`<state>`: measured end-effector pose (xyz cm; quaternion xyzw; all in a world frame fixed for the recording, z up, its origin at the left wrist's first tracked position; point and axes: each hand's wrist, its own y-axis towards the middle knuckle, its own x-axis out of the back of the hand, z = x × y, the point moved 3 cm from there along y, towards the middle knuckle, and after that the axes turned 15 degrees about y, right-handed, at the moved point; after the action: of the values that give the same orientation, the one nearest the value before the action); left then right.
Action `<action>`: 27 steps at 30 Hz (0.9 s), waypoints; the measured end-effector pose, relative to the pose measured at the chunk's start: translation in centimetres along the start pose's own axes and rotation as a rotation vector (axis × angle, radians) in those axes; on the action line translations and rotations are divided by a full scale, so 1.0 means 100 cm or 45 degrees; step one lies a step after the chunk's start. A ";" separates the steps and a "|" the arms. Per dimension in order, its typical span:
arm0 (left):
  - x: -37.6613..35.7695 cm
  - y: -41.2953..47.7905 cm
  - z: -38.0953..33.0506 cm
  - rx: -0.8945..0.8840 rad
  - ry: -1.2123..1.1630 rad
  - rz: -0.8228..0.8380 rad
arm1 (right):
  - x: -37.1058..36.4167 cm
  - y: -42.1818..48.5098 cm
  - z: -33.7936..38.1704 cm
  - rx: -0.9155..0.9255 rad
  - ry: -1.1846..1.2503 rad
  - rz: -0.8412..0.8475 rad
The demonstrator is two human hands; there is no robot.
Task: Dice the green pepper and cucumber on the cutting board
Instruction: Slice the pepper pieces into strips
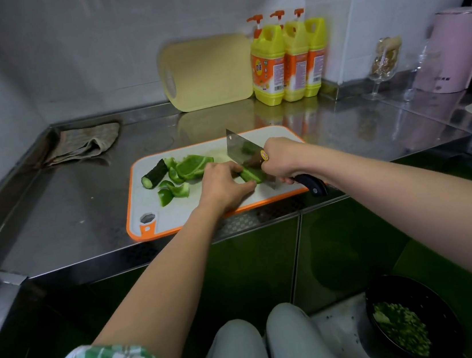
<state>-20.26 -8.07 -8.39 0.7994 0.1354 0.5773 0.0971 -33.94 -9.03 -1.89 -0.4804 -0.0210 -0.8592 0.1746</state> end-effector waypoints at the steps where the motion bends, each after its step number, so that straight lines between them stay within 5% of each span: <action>1: 0.000 0.000 0.000 0.003 -0.003 -0.002 | -0.002 0.001 0.003 -0.007 -0.026 -0.013; 14: 0.001 -0.001 0.000 0.021 -0.032 -0.002 | -0.008 0.018 -0.010 -0.110 0.225 -0.255; 18: -0.001 -0.001 0.002 0.023 -0.050 0.012 | -0.003 0.016 -0.020 -0.027 0.374 -0.232; 27: 0.002 0.000 0.001 -0.029 0.037 -0.023 | 0.010 -0.003 -0.009 0.011 0.168 -0.059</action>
<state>-20.13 -8.06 -8.25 0.7884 0.1375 0.5895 0.1095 -35.20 -9.24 -1.53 -0.4213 -0.0242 -0.8928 0.1576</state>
